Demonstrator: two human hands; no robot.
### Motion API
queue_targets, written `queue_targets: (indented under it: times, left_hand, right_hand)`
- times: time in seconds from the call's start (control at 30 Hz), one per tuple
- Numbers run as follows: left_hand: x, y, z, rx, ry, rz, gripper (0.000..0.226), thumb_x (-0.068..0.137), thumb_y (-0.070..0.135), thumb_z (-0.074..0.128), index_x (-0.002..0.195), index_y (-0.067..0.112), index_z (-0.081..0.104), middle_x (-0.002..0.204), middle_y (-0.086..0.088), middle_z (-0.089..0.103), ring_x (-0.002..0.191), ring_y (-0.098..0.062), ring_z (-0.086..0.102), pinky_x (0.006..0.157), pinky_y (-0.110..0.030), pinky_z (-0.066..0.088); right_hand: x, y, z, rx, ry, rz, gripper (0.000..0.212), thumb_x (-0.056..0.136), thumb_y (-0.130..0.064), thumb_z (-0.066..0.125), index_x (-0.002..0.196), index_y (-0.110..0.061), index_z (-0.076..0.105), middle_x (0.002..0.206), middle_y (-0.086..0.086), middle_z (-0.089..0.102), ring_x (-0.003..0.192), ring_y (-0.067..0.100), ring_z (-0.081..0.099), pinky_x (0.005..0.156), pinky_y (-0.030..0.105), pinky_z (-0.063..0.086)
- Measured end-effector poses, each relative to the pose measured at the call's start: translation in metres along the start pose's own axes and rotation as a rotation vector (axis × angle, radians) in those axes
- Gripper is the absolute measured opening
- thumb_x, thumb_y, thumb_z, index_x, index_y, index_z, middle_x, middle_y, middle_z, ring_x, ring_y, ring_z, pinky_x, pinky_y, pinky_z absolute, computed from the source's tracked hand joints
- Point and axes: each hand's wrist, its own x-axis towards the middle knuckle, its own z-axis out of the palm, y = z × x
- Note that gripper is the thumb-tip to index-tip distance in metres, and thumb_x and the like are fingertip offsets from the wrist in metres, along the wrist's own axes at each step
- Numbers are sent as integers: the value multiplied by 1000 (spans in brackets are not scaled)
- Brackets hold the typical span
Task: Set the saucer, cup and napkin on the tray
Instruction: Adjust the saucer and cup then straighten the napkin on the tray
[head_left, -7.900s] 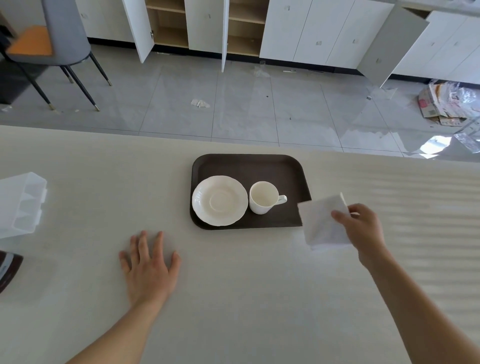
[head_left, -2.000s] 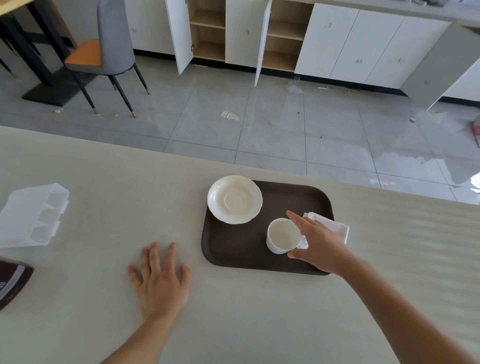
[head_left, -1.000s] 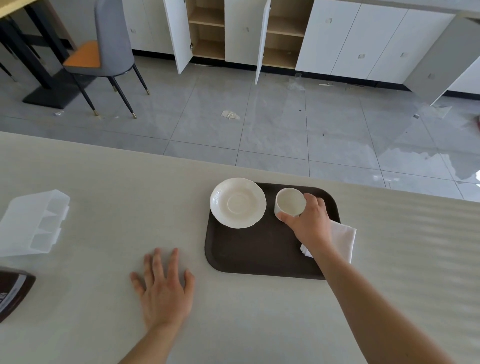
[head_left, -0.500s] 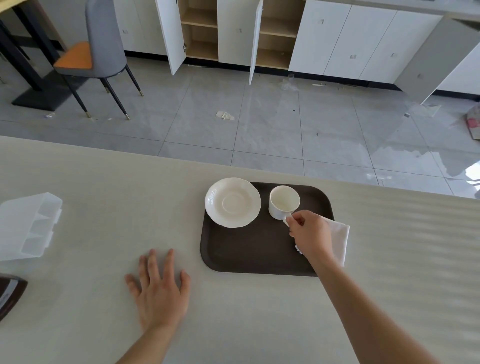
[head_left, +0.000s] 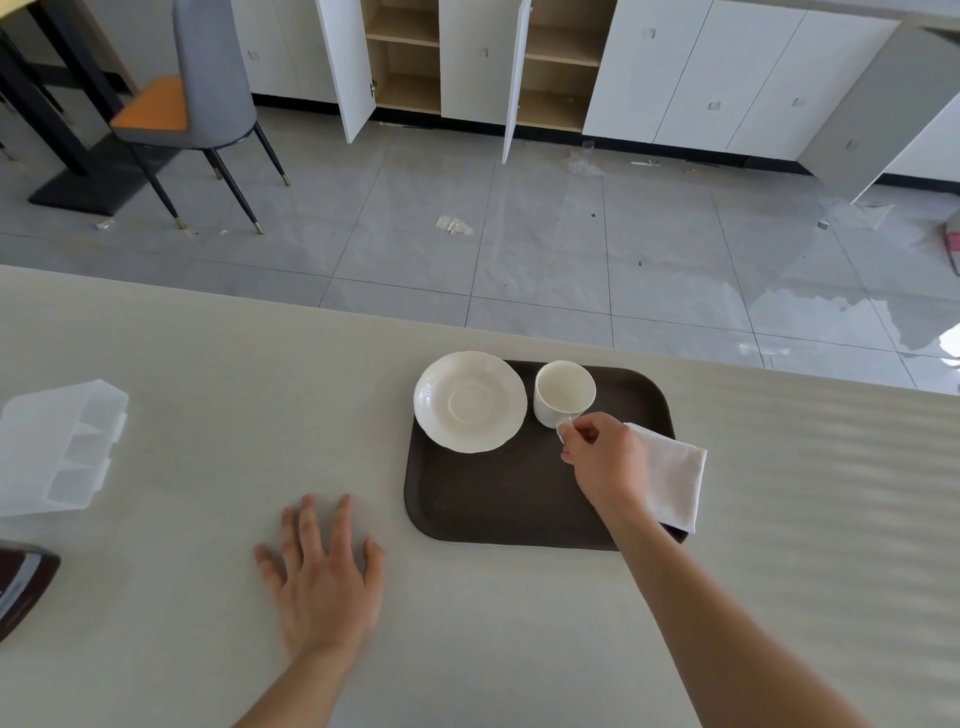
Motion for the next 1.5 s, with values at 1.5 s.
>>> queue_targets:
  times: [1.5]
  left_hand:
    - [-1, 3, -9, -91, -22, -14, 70, 82, 50, 31, 145, 21, 43, 154, -15, 36, 146, -33, 23, 117, -60, 10]
  right_hand:
    - [-17, 35, -38, 184, 68, 45, 11, 89, -26, 71, 97, -21, 68, 78, -8, 69, 59, -3, 68, 54, 12, 50]
